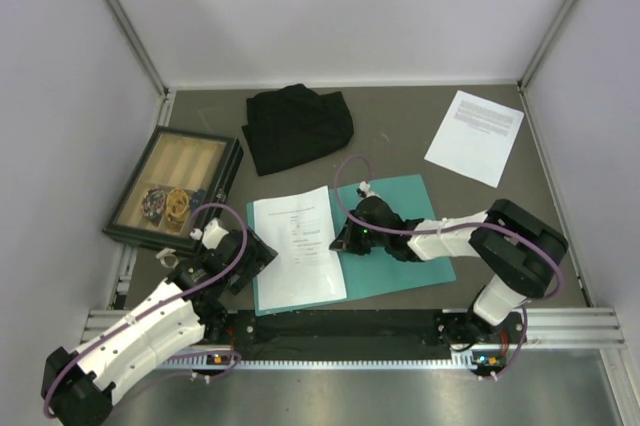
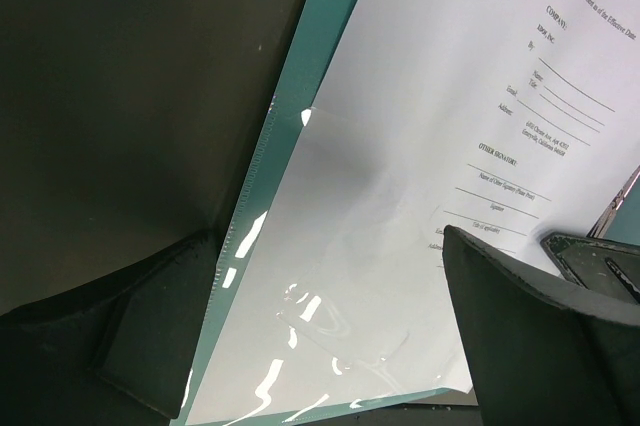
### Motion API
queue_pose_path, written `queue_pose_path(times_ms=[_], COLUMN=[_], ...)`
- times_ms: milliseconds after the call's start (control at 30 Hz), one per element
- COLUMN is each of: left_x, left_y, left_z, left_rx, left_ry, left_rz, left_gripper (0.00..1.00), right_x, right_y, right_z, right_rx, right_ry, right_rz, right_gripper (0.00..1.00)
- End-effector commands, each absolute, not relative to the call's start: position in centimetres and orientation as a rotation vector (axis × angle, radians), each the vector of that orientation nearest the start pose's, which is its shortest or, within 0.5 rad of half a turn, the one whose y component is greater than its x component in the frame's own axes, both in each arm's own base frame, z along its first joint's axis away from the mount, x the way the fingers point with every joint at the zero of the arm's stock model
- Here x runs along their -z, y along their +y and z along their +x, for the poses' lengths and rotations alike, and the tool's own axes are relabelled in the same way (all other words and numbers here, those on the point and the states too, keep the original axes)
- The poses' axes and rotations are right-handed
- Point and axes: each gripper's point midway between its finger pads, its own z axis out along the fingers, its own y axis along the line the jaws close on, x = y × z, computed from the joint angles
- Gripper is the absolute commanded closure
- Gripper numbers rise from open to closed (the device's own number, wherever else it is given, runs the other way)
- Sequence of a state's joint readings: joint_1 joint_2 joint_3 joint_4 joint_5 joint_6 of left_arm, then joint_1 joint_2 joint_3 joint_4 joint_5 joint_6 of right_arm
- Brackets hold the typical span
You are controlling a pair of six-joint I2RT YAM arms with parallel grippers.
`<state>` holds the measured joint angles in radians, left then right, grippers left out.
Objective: Put the files into the folder
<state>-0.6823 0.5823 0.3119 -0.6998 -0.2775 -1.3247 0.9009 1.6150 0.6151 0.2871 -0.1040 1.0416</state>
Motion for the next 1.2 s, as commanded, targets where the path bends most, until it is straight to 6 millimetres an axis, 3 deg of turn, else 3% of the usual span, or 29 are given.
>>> queue_pose_path(times_ms=[0,533,1000,1167], left_x=[-3.1,-3.1,-3.2,-3.2], left_y=[-11.0,-11.0,-10.9,-11.1], left_z=[14.8,14.7,14.7,14.8], left_rx=[0.466,0.477,0.475,0.48], left_ry=[2.401,2.399,2.396,2.398], left_rz=[-0.899,-0.906,-0.906,-0.898], left_gripper=[0.01,0.01,0.01,0.01], right_x=[-3.4,-3.0,-2.8,-3.7], right_y=[34.6,36.8,36.0,35.4], right_z=[19.3,18.9,18.5,18.4], right_rx=[-1.09,-1.15,-1.07,-1.005], right_ry=[2.516,2.516,2.547,2.543], right_rz=[0.109,-0.027,-0.055,-0.097], right_gripper=[1.0,1.0,1.0,0.98])
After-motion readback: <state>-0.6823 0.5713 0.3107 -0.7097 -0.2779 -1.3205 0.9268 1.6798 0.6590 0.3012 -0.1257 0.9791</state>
